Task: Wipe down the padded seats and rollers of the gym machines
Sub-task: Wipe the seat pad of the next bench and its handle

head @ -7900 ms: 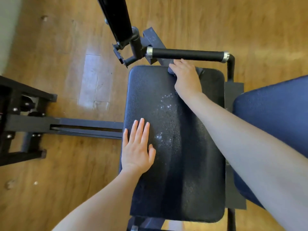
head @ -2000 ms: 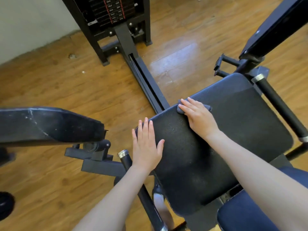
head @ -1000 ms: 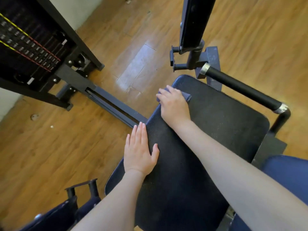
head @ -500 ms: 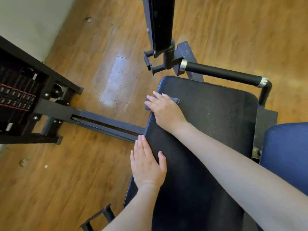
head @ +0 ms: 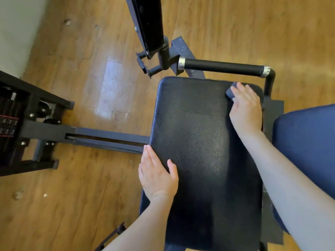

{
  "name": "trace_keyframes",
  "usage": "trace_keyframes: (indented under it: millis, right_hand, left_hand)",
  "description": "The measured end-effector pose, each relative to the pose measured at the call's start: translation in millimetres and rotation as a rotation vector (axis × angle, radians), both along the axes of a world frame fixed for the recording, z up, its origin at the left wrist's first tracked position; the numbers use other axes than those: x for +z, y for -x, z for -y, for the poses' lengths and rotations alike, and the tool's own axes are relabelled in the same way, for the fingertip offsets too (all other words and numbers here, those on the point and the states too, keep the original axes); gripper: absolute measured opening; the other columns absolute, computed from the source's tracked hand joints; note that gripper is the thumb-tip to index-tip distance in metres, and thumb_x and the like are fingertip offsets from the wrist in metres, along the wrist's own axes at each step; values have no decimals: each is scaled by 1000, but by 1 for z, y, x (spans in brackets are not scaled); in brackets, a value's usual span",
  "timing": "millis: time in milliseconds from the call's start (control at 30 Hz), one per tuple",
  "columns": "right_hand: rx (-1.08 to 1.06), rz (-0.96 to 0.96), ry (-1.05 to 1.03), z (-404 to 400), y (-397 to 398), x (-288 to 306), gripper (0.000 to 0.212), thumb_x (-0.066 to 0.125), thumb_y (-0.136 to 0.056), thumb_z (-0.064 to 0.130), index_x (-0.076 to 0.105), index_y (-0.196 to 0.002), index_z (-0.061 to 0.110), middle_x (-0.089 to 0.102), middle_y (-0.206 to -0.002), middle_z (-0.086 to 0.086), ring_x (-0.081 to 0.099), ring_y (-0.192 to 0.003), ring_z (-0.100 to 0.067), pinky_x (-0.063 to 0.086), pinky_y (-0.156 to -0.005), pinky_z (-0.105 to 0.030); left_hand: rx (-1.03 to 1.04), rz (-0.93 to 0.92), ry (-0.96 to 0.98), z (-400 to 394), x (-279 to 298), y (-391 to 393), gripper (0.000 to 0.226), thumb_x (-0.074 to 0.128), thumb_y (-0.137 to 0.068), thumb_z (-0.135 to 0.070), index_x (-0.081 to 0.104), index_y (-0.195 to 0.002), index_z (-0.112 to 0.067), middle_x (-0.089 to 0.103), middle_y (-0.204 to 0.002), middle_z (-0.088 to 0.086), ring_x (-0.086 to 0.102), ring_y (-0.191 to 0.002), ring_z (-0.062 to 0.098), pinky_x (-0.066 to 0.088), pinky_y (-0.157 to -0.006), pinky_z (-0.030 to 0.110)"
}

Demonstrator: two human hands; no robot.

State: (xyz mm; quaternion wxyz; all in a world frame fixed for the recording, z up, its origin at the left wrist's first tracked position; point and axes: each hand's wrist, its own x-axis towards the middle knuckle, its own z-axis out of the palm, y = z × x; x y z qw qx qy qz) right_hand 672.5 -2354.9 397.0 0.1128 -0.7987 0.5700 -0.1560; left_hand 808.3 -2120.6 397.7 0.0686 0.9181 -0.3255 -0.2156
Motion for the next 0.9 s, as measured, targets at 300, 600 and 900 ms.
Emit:
trace_keyframes:
  millis: [300, 600, 900]
  right_hand:
    - [40, 211, 103, -17, -78, 16, 26, 47, -76, -8, 66, -94, -5, 65, -103, -23, 58, -99, -45, 45, -84, -48]
    - [486, 123, -12, -39, -164, -8, 35, 51, -77, -13, 65, -106, -2, 62, -117, -21, 54, -115, -41, 36, -99, -54]
    - [46, 28, -14, -1, -20, -1, 37, 42, -90, -5, 56, -124, 0, 50, -135, -18, 40, -129, -36, 25, -111, -46]
  left_hand:
    - [3, 50, 27, 1, -1, -1, 70, 42, -89, -42, 24, -148, -8, 33, -151, 10, 36, -136, 28, 31, -108, 41]
    - [10, 34, -15, 1, -1, 1, 78, 17, -84, -52, 15, -150, -12, 24, -155, 4, 29, -140, 21, 18, -110, 33]
    - [22, -35, -17, 3, 5, 0, 72, 39, -92, -46, 13, -151, -14, 21, -156, 3, 27, -141, 21, 21, -113, 36]
